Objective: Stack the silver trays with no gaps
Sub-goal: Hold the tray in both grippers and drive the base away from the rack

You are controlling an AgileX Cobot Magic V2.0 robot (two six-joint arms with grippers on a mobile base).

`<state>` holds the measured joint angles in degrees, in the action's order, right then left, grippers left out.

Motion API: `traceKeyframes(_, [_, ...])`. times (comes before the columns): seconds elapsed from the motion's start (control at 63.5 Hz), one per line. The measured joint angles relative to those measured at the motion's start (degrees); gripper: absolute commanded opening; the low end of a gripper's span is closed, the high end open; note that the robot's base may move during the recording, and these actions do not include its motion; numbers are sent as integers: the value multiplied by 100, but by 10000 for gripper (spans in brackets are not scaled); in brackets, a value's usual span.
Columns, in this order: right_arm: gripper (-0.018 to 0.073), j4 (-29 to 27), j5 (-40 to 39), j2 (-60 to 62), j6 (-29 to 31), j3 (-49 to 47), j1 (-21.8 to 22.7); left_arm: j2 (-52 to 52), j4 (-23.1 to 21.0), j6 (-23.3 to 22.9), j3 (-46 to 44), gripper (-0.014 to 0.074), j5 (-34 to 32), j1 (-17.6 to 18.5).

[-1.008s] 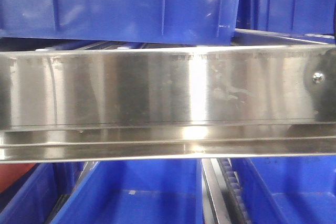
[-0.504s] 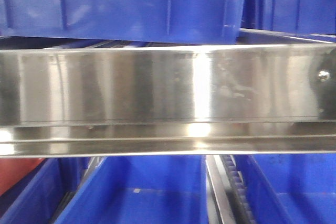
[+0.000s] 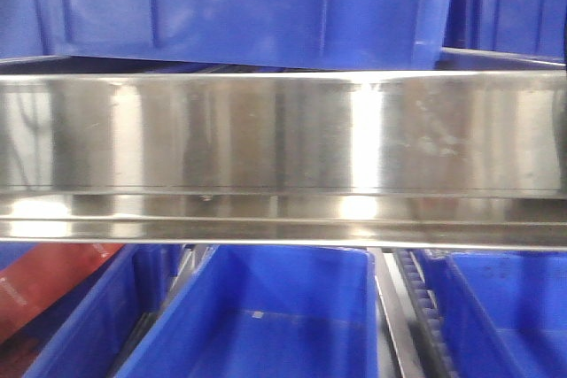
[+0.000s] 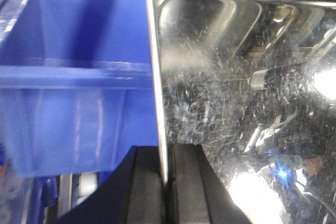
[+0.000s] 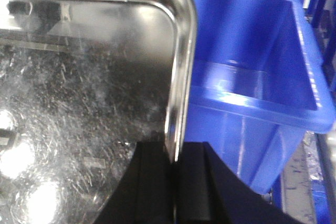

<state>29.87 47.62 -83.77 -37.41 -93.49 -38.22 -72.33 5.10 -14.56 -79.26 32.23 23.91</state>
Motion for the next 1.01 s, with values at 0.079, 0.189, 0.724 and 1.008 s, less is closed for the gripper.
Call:
traceKeyframes(0.079, [-69, 0, 0, 0, 0, 0, 0, 0, 0, 0, 0, -19, 0, 0])
traceKeyframes(0.189, [-69, 0, 0, 0, 0, 0, 0, 0, 0, 0, 0, -19, 0, 0])
traceKeyframes(0.724, [-69, 0, 0, 0, 0, 0, 0, 0, -13, 0, 0, -19, 0, 0])
traceKeyframes(1.008, [-69, 0, 0, 0, 0, 0, 0, 0, -13, 0, 0, -19, 0, 0])
